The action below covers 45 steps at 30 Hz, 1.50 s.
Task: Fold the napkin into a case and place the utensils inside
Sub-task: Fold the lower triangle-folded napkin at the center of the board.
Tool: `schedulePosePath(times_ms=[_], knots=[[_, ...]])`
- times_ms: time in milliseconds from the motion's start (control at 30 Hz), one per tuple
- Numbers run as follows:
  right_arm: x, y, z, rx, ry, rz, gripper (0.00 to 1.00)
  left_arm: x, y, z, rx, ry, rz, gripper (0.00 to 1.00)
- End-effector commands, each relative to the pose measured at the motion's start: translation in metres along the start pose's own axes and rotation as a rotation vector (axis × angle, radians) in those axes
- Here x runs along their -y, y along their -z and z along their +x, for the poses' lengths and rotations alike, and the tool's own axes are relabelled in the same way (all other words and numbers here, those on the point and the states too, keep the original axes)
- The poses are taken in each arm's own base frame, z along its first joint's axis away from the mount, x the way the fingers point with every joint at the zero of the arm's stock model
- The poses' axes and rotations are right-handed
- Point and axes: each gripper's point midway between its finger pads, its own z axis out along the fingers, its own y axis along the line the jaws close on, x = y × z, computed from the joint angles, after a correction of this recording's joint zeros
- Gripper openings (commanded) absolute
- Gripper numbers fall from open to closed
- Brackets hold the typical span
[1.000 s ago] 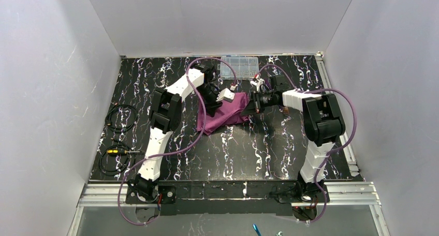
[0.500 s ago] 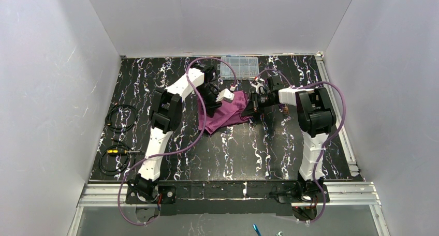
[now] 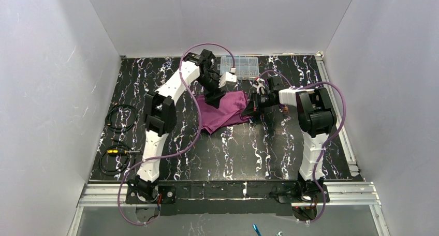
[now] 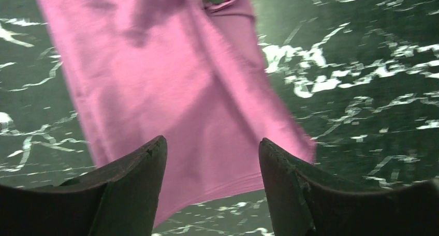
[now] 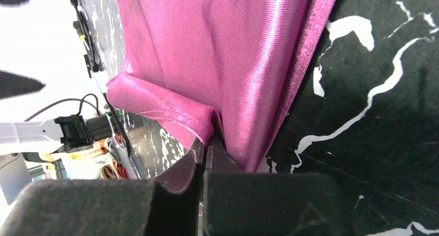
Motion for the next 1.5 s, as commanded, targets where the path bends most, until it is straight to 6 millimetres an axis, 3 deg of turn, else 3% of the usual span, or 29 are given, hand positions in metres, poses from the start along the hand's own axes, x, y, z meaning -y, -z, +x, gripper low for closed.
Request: schedulePosePath(times_ms=[0, 133, 233, 333, 500, 767, 1000, 1267, 1367, 1467], knots=[[0.032, 0.000, 0.000, 0.040, -0.003, 0.145, 0.01, 0.058, -0.013, -0.030, 0.019, 0.079, 0.087, 0.65], [0.032, 0.000, 0.002, 0.041, -0.005, 0.147, 0.01, 0.049, -0.040, -0.004, -0.070, 0.160, 0.018, 0.69], [0.035, 0.000, 0.003, 0.043, -0.011, 0.158, 0.01, 0.042, -0.047, 0.005, -0.112, 0.155, -0.023, 0.77], [0.032, 0.000, 0.002, 0.046, -0.007, 0.146, 0.01, 0.038, -0.055, 0.016, -0.190, 0.100, -0.072, 0.79], [0.029, 0.001, 0.003, 0.044, 0.004, 0.134, 0.01, 0.016, -0.053, 0.026, -0.272, 0.065, -0.179, 0.74], [0.029, 0.000, 0.002, 0.049, 0.004, 0.125, 0.01, 0.018, -0.054, 0.040, -0.331, 0.071, -0.199, 0.67], [0.029, -0.001, 0.006, 0.046, -0.003, 0.120, 0.01, -0.018, -0.018, 0.029, -0.323, 0.064, -0.321, 0.66], [0.027, 0.000, 0.003, 0.066, -0.014, 0.118, 0.01, -0.028, 0.001, 0.039, -0.339, 0.067, -0.334, 0.66], [0.024, 0.001, -0.001, 0.080, -0.019, 0.116, 0.01, -0.024, 0.009, 0.032, -0.287, 0.114, -0.306, 0.67], [0.024, 0.001, -0.005, 0.100, -0.043, 0.122, 0.01, 0.003, 0.014, 0.007, -0.192, 0.170, -0.197, 0.71]])
